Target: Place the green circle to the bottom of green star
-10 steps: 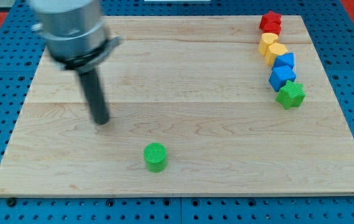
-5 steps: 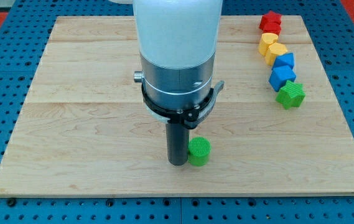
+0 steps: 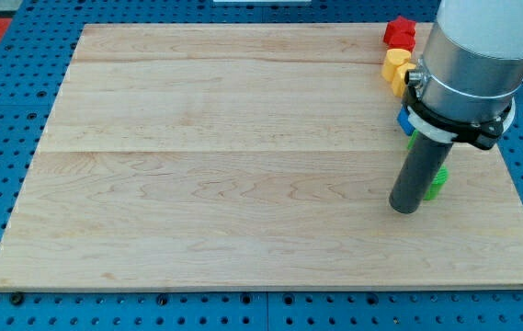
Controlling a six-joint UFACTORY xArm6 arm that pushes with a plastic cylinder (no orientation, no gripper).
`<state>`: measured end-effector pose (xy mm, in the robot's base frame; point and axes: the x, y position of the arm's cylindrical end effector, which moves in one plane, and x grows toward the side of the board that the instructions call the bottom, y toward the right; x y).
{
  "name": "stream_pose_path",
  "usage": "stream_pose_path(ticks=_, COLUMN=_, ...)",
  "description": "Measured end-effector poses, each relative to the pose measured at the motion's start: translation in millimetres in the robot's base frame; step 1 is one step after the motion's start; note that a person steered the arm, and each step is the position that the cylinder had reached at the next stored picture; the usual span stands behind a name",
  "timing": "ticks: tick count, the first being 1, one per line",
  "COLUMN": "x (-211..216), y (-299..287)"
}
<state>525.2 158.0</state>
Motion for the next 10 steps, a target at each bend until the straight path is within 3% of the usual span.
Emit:
stream_pose_path(ticks=2, x=-16.7, y=45.9)
stream_pose_path(ticks=4, x=13.5, y=68.9)
stream_pose_path(ticks=5, x=4.5, y=101.6)
stream_pose_path(ticks=7, x=-30.6, y=91.1)
stream_pose_path(ticks=10, x=-28.9, y=77.0)
